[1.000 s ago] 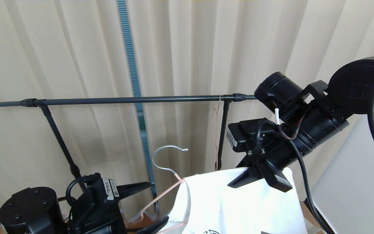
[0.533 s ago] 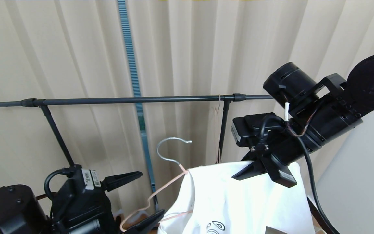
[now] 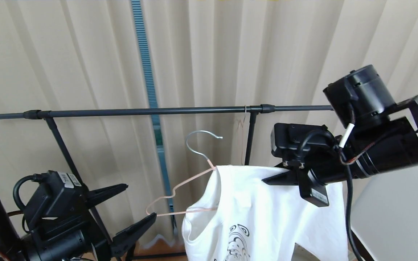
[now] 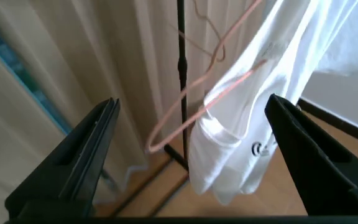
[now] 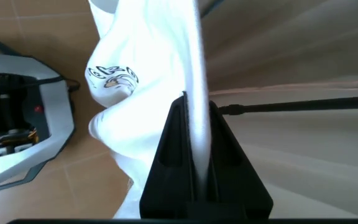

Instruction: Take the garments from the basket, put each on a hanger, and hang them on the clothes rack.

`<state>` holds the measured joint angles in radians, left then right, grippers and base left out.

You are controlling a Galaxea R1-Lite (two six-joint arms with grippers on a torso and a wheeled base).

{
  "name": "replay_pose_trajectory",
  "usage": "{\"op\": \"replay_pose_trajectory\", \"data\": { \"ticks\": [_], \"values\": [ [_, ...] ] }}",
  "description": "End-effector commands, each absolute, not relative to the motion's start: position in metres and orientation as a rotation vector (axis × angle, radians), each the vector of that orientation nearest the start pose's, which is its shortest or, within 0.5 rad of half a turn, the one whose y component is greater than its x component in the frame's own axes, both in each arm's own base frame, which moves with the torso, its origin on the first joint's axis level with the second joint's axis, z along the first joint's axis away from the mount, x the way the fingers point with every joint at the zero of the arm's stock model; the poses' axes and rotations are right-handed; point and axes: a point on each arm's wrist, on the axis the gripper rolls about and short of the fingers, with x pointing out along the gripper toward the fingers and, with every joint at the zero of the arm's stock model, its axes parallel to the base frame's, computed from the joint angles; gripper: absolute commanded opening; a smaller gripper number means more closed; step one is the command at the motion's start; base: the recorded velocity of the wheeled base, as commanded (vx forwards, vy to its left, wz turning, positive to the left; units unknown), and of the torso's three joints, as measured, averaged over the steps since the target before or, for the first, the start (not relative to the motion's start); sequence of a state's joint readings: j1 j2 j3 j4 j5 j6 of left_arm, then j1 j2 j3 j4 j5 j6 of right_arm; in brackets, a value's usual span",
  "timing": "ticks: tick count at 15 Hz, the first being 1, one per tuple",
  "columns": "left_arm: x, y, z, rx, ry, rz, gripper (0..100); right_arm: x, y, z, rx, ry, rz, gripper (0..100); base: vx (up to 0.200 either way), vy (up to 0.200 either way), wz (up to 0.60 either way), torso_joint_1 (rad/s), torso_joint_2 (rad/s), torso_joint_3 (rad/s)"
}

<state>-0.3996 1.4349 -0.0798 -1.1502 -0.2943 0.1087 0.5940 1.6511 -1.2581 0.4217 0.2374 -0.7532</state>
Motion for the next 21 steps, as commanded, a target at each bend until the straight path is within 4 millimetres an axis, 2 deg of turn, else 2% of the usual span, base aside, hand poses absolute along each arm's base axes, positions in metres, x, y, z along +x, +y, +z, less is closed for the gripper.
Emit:
{"op": "replay_pose_trajectory", "data": {
  "ticks": [1, 2, 4, 7, 8, 10, 12, 13, 19, 20, 21],
  "values": [
    [0.139, -0.068, 0.160, 0.103, 0.164, -0.666, 100, 0.204, 0.145, 0.212, -0.796, 0.360, 0.987, 0, 0.000, 0.000, 0.00, 0.000, 0.00, 0.000],
    [0.137, -0.070, 0.161, 0.098, 0.201, -0.675, 100, 0.203, 0.144, 0.207, -0.785, 0.352, 0.978, 0, 0.000, 0.000, 0.00, 0.000, 0.00, 0.000],
    [0.131, -0.080, 0.156, 0.085, 0.415, -0.629, 100, 0.201, 0.142, 0.184, -0.719, 0.289, 0.922, 0, 0.000, 0.000, 0.00, 0.000, 0.00, 0.000],
    [0.136, -0.101, 0.140, 0.057, 0.554, -0.606, 100, 0.204, 0.144, 0.180, -0.690, 0.227, 0.866, 0, 0.000, 0.000, 0.00, 0.000, 0.00, 0.000],
    [0.142, -0.116, 0.128, 0.053, 0.634, -0.579, 100, 0.205, 0.144, 0.181, -0.683, 0.227, 0.854, 0, 0.000, 0.000, 0.00, 0.000, 0.00, 0.000],
    [0.154, -0.135, 0.115, 0.019, 0.718, -0.526, 100, 0.205, 0.144, 0.182, -0.661, 0.230, 0.849, 0, 0.000, 0.000, 0.00, 0.000, 0.00, 0.000],
    [0.168, -0.153, 0.105, 0.003, 0.759, -0.472, 100, 0.204, 0.144, 0.183, -0.658, 0.227, 0.849, 0, 0.000, 0.000, 0.00, 0.000, 0.00, 0.000],
    [0.168, -0.155, 0.104, 0.004, 0.763, -0.470, 100, 0.204, 0.143, 0.183, -0.658, 0.227, 0.849, 0, 0.000, 0.000, 0.00, 0.000, 0.00, 0.000],
    [0.211, -0.195, 0.098, -0.063, 0.758, -0.406, 100, 0.202, 0.142, 0.184, -0.657, 0.221, 0.849, 0, 0.000, 0.000, 0.00, 0.000, 0.00, 0.000],
    [0.212, -0.195, 0.098, -0.064, 0.758, -0.404, 100, 0.202, 0.142, 0.184, -0.656, 0.219, 0.849, 0, 0.000, 0.000, 0.00, 0.000, 0.00, 0.000],
    [0.220, -0.202, 0.090, -0.059, 0.760, -0.365, 100, 0.200, 0.141, 0.186, -0.653, 0.212, 0.848, 0, 0.000, 0.000, 0.00, 0.000, 0.00, 0.000]
  ]
}}
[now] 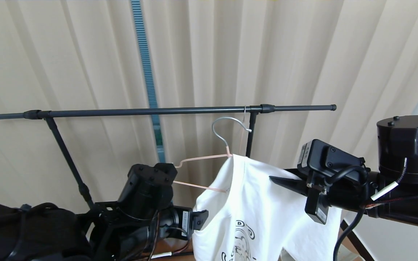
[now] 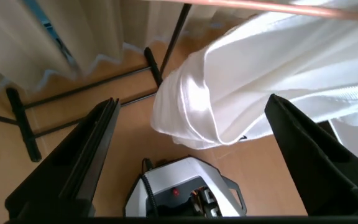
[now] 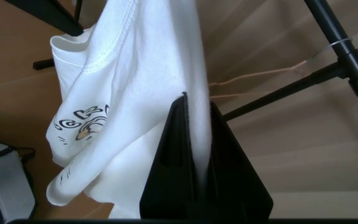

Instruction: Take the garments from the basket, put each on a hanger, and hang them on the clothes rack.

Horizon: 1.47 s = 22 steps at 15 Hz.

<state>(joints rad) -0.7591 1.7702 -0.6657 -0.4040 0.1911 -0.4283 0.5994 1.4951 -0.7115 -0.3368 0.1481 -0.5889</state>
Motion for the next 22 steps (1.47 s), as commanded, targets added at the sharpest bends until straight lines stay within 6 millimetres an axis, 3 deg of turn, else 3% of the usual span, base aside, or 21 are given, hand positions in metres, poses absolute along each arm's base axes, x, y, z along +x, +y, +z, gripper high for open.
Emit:
{"op": "replay_pose_trajectory", "data": {
  "ticks": [1, 6, 12, 13, 17, 22],
  "values": [
    [0.224, -0.205, 0.086, -0.063, 0.758, -0.334, 100, 0.200, 0.141, 0.187, -0.652, 0.207, 0.849, 0, 0.000, 0.000, 0.00, 0.000, 0.00, 0.000],
    [0.223, -0.211, 0.070, -0.025, 0.787, -0.295, 100, 0.199, 0.139, 0.190, -0.649, 0.198, 0.841, 0, 0.000, 0.000, 0.00, 0.000, 0.00, 0.000],
    [0.217, -0.206, 0.064, 0.006, 0.797, -0.260, 100, 0.202, 0.136, 0.190, -0.646, 0.204, 0.824, 0, 0.000, 0.000, 0.00, 0.000, 0.00, 0.000],
    [0.217, -0.206, 0.065, 0.005, 0.796, -0.260, 0, 0.202, 0.135, 0.190, -0.646, 0.204, 0.822, 0, 0.000, 0.000, 0.00, 0.000, 0.00, 0.000],
    [0.207, -0.205, 0.086, -0.017, 0.733, -0.284, 0, 0.205, 0.133, 0.189, -0.645, 0.213, 0.809, 0, 0.000, 0.000, 0.00, 0.000, 0.00, 0.000],
    [0.209, -0.196, 0.096, -0.043, 0.701, -0.263, 0, 0.205, 0.132, 0.188, -0.644, 0.217, 0.812, 0, 0.000, 0.000, 0.00, 0.000, 0.00, 0.000]
  ]
}}
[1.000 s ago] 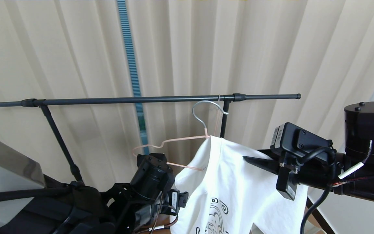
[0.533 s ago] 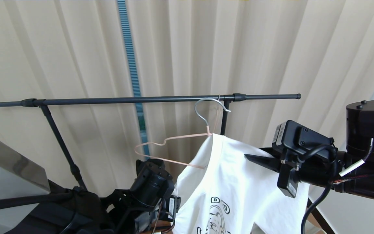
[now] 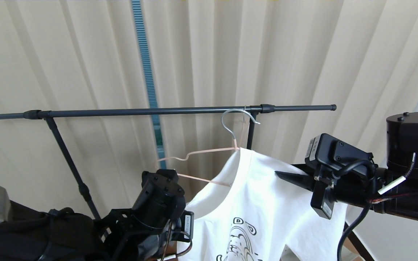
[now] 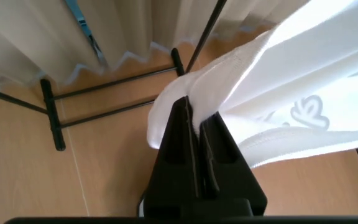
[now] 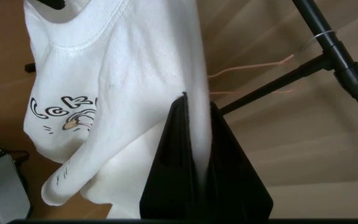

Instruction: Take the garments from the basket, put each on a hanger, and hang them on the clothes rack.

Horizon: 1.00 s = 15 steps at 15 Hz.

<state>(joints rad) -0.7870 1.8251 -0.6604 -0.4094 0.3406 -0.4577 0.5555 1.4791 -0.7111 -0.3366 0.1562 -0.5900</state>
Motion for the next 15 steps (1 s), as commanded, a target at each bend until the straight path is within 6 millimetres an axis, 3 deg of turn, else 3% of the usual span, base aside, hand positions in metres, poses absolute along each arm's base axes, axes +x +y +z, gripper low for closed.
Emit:
{"op": "replay_pose_trajectory", "data": {
  "ticks": [1, 15],
  "values": [
    [0.214, -0.194, 0.097, -0.050, 0.692, -0.242, 0, 0.204, 0.131, 0.187, -0.639, 0.216, 0.830, 0, 0.000, 0.000, 0.00, 0.000, 0.00, 0.000],
    [0.243, -0.136, 0.129, -0.140, 0.577, -0.054, 0, 0.207, 0.122, 0.184, -0.633, 0.229, 0.829, 0, 0.000, 0.000, 0.00, 0.000, 0.00, 0.000]
  ]
}}
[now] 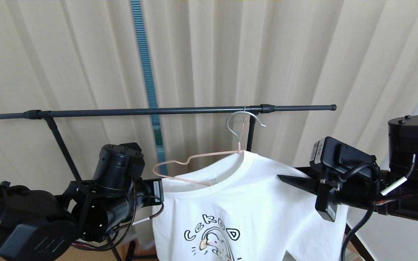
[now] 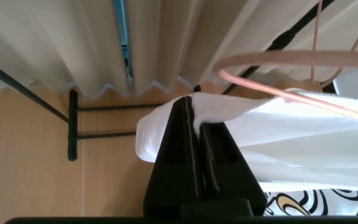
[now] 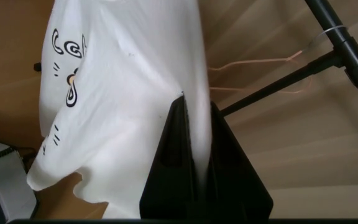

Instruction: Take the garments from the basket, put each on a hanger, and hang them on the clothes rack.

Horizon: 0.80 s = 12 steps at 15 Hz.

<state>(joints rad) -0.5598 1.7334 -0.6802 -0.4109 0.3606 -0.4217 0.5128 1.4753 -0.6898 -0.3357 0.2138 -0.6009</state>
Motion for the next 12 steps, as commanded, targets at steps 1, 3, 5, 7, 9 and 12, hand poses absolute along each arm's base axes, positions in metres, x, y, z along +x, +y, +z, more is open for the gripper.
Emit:
{"op": "replay_pose_trajectory", "data": {
  "ticks": [1, 3, 5, 7, 9, 12],
  "values": [
    [0.244, -0.135, 0.130, -0.139, 0.571, -0.051, 0, 0.207, 0.122, 0.184, -0.633, 0.230, 0.830, 0, 0.000, 0.000, 0.00, 0.000, 0.00, 0.000],
    [0.247, -0.131, 0.132, -0.137, 0.564, -0.036, 0, 0.206, 0.121, 0.184, -0.632, 0.227, 0.830, 0, 0.000, 0.000, 0.00, 0.000, 0.00, 0.000],
    [0.253, -0.128, 0.136, -0.149, 0.547, -0.022, 0, 0.203, 0.119, 0.185, -0.649, 0.216, 0.834, 0, 0.000, 0.000, 0.00, 0.000, 0.00, 0.000],
    [0.258, -0.123, 0.140, -0.146, 0.530, -0.008, 0, 0.202, 0.119, 0.184, -0.663, 0.211, 0.837, 0, 0.000, 0.000, 0.00, 0.000, 0.00, 0.000],
    [0.262, -0.124, 0.149, -0.156, 0.500, -0.012, 0, 0.203, 0.119, 0.182, -0.680, 0.215, 0.842, 0, 0.000, 0.000, 0.00, 0.000, 0.00, 0.000],
    [0.256, -0.125, 0.169, -0.132, 0.436, -0.059, 0, 0.206, 0.121, 0.179, -0.685, 0.224, 0.849, 0, 0.000, 0.000, 0.00, 0.000, 0.00, 0.000]
  ]
}}
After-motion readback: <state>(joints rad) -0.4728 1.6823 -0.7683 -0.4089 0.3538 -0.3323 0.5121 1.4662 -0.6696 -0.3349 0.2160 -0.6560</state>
